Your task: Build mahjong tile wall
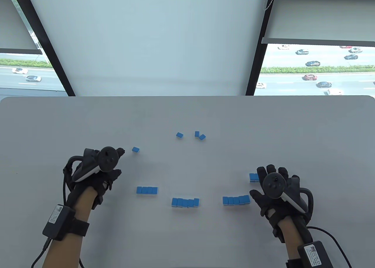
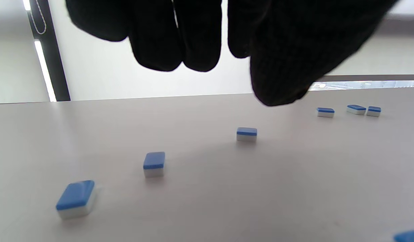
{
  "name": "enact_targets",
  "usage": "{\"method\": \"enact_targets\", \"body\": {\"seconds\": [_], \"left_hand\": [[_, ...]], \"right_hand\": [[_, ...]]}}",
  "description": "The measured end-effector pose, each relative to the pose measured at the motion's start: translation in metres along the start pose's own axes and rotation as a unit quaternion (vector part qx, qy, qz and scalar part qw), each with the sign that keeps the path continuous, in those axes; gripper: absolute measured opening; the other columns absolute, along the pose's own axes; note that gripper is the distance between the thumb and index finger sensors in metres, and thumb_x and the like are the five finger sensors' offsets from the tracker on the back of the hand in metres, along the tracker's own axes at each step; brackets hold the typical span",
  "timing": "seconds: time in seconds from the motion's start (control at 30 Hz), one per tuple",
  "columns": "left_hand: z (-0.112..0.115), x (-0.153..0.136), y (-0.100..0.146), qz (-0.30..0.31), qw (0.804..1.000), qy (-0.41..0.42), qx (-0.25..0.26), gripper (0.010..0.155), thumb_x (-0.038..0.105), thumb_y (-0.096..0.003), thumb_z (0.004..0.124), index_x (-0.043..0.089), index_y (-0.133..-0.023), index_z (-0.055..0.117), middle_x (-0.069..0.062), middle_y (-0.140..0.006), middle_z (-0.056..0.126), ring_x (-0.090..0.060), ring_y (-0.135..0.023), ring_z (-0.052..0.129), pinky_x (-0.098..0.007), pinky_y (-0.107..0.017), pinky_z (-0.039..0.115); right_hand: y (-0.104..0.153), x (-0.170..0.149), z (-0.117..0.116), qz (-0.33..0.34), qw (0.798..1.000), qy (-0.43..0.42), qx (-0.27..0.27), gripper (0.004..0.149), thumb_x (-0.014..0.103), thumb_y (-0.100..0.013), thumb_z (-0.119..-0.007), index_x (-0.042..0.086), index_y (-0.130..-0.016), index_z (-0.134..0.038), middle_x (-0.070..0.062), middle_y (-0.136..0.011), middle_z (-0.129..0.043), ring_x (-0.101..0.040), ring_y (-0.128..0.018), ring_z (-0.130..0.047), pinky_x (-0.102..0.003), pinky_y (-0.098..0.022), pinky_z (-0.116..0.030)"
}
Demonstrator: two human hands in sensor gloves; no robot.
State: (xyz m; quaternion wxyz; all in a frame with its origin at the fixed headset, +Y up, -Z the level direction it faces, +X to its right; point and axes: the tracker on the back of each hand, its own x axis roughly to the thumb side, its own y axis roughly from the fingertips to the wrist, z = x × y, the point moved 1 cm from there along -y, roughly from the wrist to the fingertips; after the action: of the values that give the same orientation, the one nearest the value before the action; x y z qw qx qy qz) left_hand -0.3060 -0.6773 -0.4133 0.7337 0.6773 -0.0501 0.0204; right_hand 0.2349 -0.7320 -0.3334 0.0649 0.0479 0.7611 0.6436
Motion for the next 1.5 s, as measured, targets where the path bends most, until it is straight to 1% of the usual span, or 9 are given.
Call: {"method": "enact_targets", "body": {"seconds": [0.1, 0.23, 0.33, 0.53, 0.8, 0.9, 1.07, 1.33, 1.5], "left_hand": [[0.012, -0.016, -0.017, -0.029, 0.999, -0.022, -0.030, 0.074, 0.044, -0.0384, 0.095, 0.039, -0.105, 0.061, 0.005, -0.109, 0.068, -0.033, -0.095, 0.074, -0.060, -0.071, 0.061], [0.040, -0.033, -0.038, -0.062, 0.994, -0.040, -0.080, 0.074, 0.042, -0.0390, 0.094, 0.040, -0.104, 0.060, 0.005, -0.110, 0.066, -0.033, -0.096, 0.072, -0.060, -0.072, 0.059], [0.053, -0.040, -0.044, -0.083, 0.990, -0.038, -0.105, 0.072, 0.042, -0.0394, 0.094, 0.040, -0.104, 0.061, 0.005, -0.109, 0.068, -0.034, -0.096, 0.072, -0.060, -0.072, 0.059], [0.068, -0.041, -0.052, -0.089, 0.989, -0.045, -0.110, 0.066, 0.041, -0.0404, 0.092, 0.041, -0.101, 0.065, 0.007, -0.102, 0.075, -0.031, -0.092, 0.076, -0.059, -0.071, 0.060], [0.068, -0.032, -0.056, -0.082, 0.990, -0.086, -0.082, 0.055, 0.042, -0.0399, 0.091, 0.040, -0.093, 0.074, 0.011, -0.087, 0.088, -0.024, -0.081, 0.087, -0.055, -0.068, 0.067], [0.068, -0.027, -0.057, -0.087, 0.987, -0.093, -0.094, 0.055, 0.041, -0.0399, 0.091, 0.036, -0.092, 0.074, 0.010, -0.083, 0.091, -0.025, -0.076, 0.091, -0.054, -0.065, 0.070], [0.061, -0.022, -0.053, -0.097, 0.986, -0.078, -0.110, 0.057, 0.041, -0.0398, 0.091, 0.029, -0.093, 0.075, 0.004, -0.087, 0.088, -0.027, -0.076, 0.090, -0.056, -0.064, 0.071], [0.012, -0.008, -0.028, -0.063, 0.996, -0.035, -0.045, 0.059, 0.041, -0.0397, 0.091, 0.026, -0.094, 0.075, 0.002, -0.085, 0.088, -0.026, -0.073, 0.092, -0.057, -0.063, 0.072], [-0.011, 0.005, -0.008, -0.035, 0.999, -0.021, -0.002, 0.059, 0.041, -0.0398, 0.091, 0.026, -0.095, 0.074, 0.002, -0.085, 0.088, -0.026, -0.073, 0.092, -0.057, -0.063, 0.072]], "right_hand": [[0.000, 0.000, 0.000, -0.001, 1.000, 0.000, -0.001, 0.080, 0.064, -0.046, -0.067, 0.035, -0.108, -0.026, 0.000, -0.116, -0.018, -0.040, -0.104, -0.016, -0.066, -0.067, -0.014], [0.000, -0.002, 0.001, -0.004, 1.000, -0.001, -0.004, 0.080, 0.064, -0.046, -0.067, 0.035, -0.108, -0.026, 0.000, -0.116, -0.018, -0.041, -0.104, -0.016, -0.066, -0.067, -0.014], [0.000, -0.003, 0.001, -0.006, 1.000, 0.000, -0.003, 0.080, 0.064, -0.046, -0.067, 0.035, -0.108, -0.026, 0.000, -0.116, -0.018, -0.041, -0.104, -0.016, -0.066, -0.067, -0.014], [0.000, -0.004, 0.001, -0.007, 1.000, 0.000, -0.001, 0.080, 0.064, -0.046, -0.067, 0.035, -0.109, -0.026, 0.000, -0.116, -0.018, -0.041, -0.104, -0.016, -0.066, -0.066, -0.014], [0.001, -0.004, 0.001, -0.007, 1.000, 0.001, -0.001, 0.080, 0.064, -0.046, -0.067, 0.035, -0.109, -0.026, 0.000, -0.116, -0.018, -0.041, -0.104, -0.016, -0.066, -0.066, -0.014], [0.001, -0.004, 0.001, -0.008, 1.000, -0.001, -0.001, 0.080, 0.064, -0.046, -0.067, 0.035, -0.109, -0.026, 0.000, -0.116, -0.018, -0.041, -0.104, -0.016, -0.066, -0.066, -0.014], [0.001, -0.004, 0.001, -0.007, 1.000, -0.002, -0.001, 0.080, 0.064, -0.046, -0.067, 0.035, -0.109, -0.026, 0.000, -0.116, -0.018, -0.041, -0.104, -0.016, -0.066, -0.066, -0.014], [0.001, -0.002, 0.001, -0.004, 1.000, -0.002, 0.001, 0.080, 0.064, -0.046, -0.067, 0.035, -0.109, -0.026, 0.000, -0.116, -0.018, -0.041, -0.104, -0.016, -0.066, -0.067, -0.014], [0.001, -0.002, 0.000, -0.003, 1.000, -0.003, 0.000, 0.080, 0.064, -0.046, -0.067, 0.035, -0.109, -0.026, 0.000, -0.116, -0.018, -0.041, -0.104, -0.016, -0.066, -0.067, -0.014]]}}
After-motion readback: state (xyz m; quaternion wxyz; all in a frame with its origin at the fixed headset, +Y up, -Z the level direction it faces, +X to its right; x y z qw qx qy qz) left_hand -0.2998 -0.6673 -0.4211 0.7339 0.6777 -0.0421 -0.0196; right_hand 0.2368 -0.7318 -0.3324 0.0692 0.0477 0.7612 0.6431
